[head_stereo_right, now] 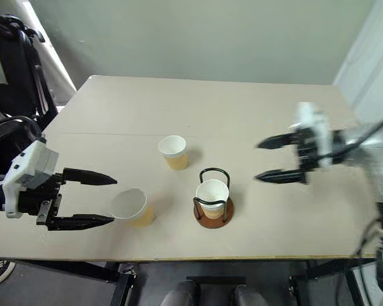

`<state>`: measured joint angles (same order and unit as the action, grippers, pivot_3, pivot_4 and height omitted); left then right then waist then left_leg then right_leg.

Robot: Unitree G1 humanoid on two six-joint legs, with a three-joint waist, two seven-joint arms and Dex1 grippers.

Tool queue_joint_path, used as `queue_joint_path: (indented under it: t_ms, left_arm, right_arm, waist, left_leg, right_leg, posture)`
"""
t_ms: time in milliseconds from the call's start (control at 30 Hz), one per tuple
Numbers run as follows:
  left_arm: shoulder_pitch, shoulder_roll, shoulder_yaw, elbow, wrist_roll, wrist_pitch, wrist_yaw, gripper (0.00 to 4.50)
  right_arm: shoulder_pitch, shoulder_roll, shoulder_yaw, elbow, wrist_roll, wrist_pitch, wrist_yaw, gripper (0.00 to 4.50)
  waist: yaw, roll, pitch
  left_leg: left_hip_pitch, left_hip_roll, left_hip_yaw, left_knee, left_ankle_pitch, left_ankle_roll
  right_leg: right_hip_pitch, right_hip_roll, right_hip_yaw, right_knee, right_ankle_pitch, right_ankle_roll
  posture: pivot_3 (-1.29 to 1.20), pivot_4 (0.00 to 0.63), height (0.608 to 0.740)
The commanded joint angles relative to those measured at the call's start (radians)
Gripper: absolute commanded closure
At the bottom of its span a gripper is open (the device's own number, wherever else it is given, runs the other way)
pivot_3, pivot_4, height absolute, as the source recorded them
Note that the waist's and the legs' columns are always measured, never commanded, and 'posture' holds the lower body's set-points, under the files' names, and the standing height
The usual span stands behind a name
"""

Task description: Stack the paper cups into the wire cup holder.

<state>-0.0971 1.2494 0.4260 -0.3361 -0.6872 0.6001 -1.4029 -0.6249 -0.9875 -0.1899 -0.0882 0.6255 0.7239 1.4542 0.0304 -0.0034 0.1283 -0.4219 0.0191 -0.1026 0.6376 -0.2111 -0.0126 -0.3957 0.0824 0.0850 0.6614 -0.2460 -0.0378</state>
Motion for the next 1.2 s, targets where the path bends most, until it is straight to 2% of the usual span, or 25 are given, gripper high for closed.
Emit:
queue_joint_path:
  t_ms: [33,100,267,433,633,833,933,1033,1200]
  left_arm:
    - [-0.032,0.038,-0.063,0.015,0.063,-0.064,-0.022,0.00]
    - [-0.045,0.042,-0.105,0.046,0.119,-0.115,-0.020,0.00]
    - [-0.089,0.031,-0.169,0.069,0.142,-0.141,-0.028,0.00]
    - [-0.039,0.083,-0.161,0.056,0.152,-0.111,-0.078,0.00]
    - [0.065,0.142,-0.129,0.059,0.227,-0.152,-0.129,0.00]
    - [0.058,0.136,-0.222,0.111,0.354,-0.236,-0.076,0.00]
    - [0.018,0.116,-0.280,0.117,0.387,-0.210,-0.027,0.00]
    - [-0.044,0.072,-0.331,0.116,0.380,-0.196,-0.006,0.97]
    - [-0.098,0.049,-0.358,0.113,0.372,-0.189,-0.005,2.84]
  right_arm:
    - [0.186,-0.056,-0.263,-0.041,0.069,-0.025,0.050,0.03]
    - [0.266,-0.064,-0.298,-0.100,0.079,-0.028,0.024,0.03]
    - [0.333,-0.035,-0.340,-0.206,0.164,0.007,-0.056,0.03]
    - [0.354,-0.049,-0.352,-0.237,0.209,0.008,-0.088,0.03]
    - [0.369,-0.070,-0.362,-0.239,0.230,-0.007,-0.096,0.03]
    - [0.361,-0.080,-0.351,-0.227,0.224,-0.024,-0.105,0.03]
    - [0.362,-0.087,-0.348,-0.224,0.219,-0.034,-0.108,0.03]
    - [0.363,-0.091,-0.347,-0.222,0.218,-0.039,-0.113,0.00]
    - [0.387,-0.098,-0.352,-0.226,0.199,-0.055,-0.114,0.00]
  waist:
    - [0.001,-0.003,-0.001]
    - [-0.007,-0.001,-0.001]
    - [-0.041,0.001,0.000]
    - [-0.041,0.001,0.000]
    - [-0.038,0.001,0.000]
    - [-0.036,0.001,0.000]
    - [-0.036,0.001,0.000]
    - [-0.034,0.001,0.000]
    - [-0.033,0.001,0.000]
  left_leg:
    - [0.000,0.000,-0.001,0.000,0.000,0.000]
    - [0.004,0.001,0.000,0.000,-0.004,-0.002]
    - [0.006,0.007,0.002,0.000,-0.004,-0.002]
    - [0.007,0.010,0.000,0.002,-0.004,-0.002]
    - [0.006,0.010,0.000,0.003,-0.004,-0.002]
    - [0.005,0.010,-0.001,0.003,-0.005,-0.002]
    - [0.005,0.010,-0.001,0.003,-0.005,-0.002]
    - [0.004,0.010,-0.001,0.004,-0.005,-0.002]
    - [0.003,0.010,-0.001,0.007,-0.008,-0.003]
  right_leg:
    - [0.000,0.000,0.000,0.000,-0.001,0.000]
    - [0.003,0.001,0.000,0.001,-0.003,-0.002]
    - [0.003,0.008,0.000,0.002,-0.003,-0.003]
    - [0.005,0.012,0.001,0.002,-0.003,-0.002]
    - [0.005,0.012,0.002,0.000,-0.003,-0.002]
    - [0.005,0.012,0.002,0.001,-0.003,-0.002]
    - [0.005,0.012,0.002,0.001,-0.003,-0.003]
    - [0.004,0.012,0.002,0.000,-0.003,-0.003]
    - [0.004,0.012,0.002,0.001,-0.002,-0.002]
  posture:
    - [0.00,0.150,0.740]
    - [0.00,0.150,0.740]
    - [0.00,0.150,0.740]
    - [0.00,0.150,0.740]
    - [0.00,0.150,0.740]
    - [0.00,0.150,0.740]
    - [0.00,0.150,0.740]
    - [0.00,0.150,0.740]
    - [0.00,0.150,0.740]
